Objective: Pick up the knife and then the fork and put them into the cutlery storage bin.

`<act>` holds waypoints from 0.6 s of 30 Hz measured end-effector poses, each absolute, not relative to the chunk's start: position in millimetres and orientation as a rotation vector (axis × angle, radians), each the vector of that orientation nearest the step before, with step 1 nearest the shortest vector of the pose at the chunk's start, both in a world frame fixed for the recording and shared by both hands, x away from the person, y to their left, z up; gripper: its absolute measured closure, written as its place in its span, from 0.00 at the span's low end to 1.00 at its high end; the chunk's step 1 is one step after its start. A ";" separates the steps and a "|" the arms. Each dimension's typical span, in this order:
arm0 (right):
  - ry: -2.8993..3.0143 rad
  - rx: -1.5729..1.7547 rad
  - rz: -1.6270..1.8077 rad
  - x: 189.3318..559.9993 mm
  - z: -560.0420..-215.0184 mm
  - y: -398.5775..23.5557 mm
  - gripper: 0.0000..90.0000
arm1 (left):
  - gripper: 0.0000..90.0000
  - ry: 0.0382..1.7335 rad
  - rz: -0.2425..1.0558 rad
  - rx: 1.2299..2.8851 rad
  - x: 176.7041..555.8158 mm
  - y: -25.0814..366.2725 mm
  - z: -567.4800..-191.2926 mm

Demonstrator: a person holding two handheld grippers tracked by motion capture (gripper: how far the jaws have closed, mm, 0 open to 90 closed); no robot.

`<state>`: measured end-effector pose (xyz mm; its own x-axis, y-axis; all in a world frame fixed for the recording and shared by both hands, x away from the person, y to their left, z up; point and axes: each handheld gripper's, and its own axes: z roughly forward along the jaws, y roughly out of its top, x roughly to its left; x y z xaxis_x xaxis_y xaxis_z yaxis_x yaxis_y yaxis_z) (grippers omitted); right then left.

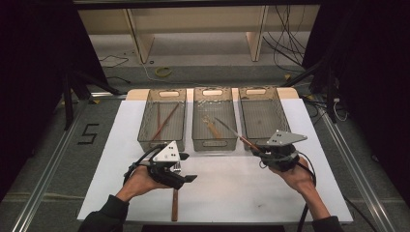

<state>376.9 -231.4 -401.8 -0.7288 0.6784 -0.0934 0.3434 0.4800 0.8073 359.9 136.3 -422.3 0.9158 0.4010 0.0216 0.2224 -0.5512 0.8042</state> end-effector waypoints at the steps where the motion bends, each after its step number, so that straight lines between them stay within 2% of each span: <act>1: 2.315 0.862 1.140 380.1 -400.3 -233.2 0.91 | 0.27 0.457 0.253 2.169 359.9 139.3 -424.2; 18: 2.148 1.075 1.071 434.8 -382.2 -256.9 0.91 | 0.25 0.603 0.283 2.095 353.9 165.8 -444.8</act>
<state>434.8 -256.9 -382.2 -0.5590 0.8245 -0.0882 0.4258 0.3767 0.8227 353.9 165.8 -444.8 0.8543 0.5190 -0.0271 0.3106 -0.4682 0.8272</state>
